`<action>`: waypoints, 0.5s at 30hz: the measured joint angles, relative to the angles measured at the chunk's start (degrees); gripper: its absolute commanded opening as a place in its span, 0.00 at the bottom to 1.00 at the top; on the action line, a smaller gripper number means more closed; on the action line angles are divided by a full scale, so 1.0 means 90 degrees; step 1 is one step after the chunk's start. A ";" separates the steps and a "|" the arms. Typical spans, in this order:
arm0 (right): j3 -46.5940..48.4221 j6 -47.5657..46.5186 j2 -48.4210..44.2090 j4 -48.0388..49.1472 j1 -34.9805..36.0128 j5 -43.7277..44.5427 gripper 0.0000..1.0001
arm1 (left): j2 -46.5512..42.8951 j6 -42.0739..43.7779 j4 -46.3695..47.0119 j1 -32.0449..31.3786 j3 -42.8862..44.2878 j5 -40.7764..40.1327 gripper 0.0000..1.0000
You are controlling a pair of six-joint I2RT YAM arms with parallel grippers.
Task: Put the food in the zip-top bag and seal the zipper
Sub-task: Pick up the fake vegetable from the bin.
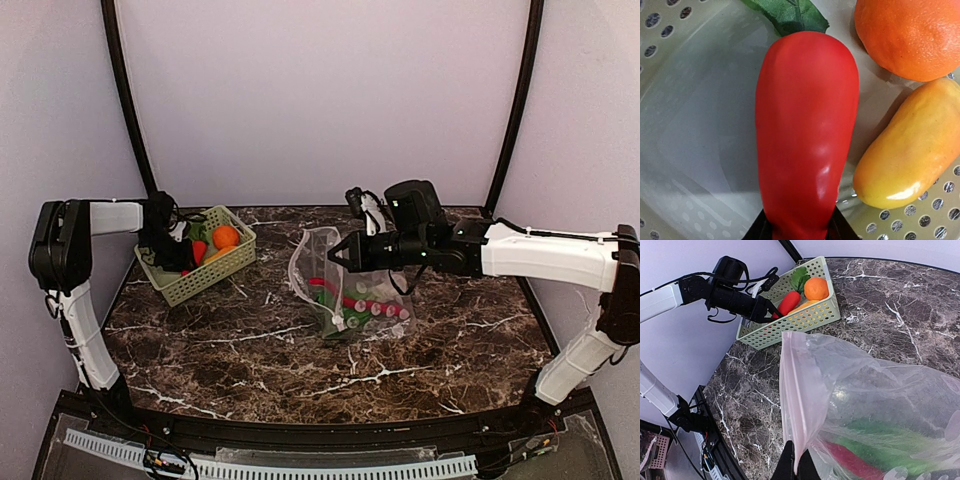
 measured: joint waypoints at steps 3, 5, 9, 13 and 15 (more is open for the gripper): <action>0.0000 0.0000 0.0000 -0.0002 0.0000 0.0002 0.00 | -0.0427 0.0005 0.0097 0.0000 -0.0168 -0.0136 0.22; 0.0000 -0.0002 0.0000 -0.0017 0.0000 0.0007 0.00 | -0.0811 0.0017 0.0126 0.0000 -0.0255 -0.0236 0.22; 0.0015 -0.0032 0.0000 -0.0126 -0.0002 0.0032 0.00 | -0.1841 0.0087 0.0304 0.0000 -0.0413 -0.0534 0.22; 0.0080 -0.0109 -0.0007 -0.0316 0.0000 0.0100 0.00 | -0.2742 0.0172 0.0318 -0.0019 -0.0423 -0.0559 0.21; 0.0129 -0.0143 -0.0012 -0.0406 0.0000 0.0146 0.00 | -0.3099 0.0180 0.0270 -0.0078 -0.0408 -0.0517 0.21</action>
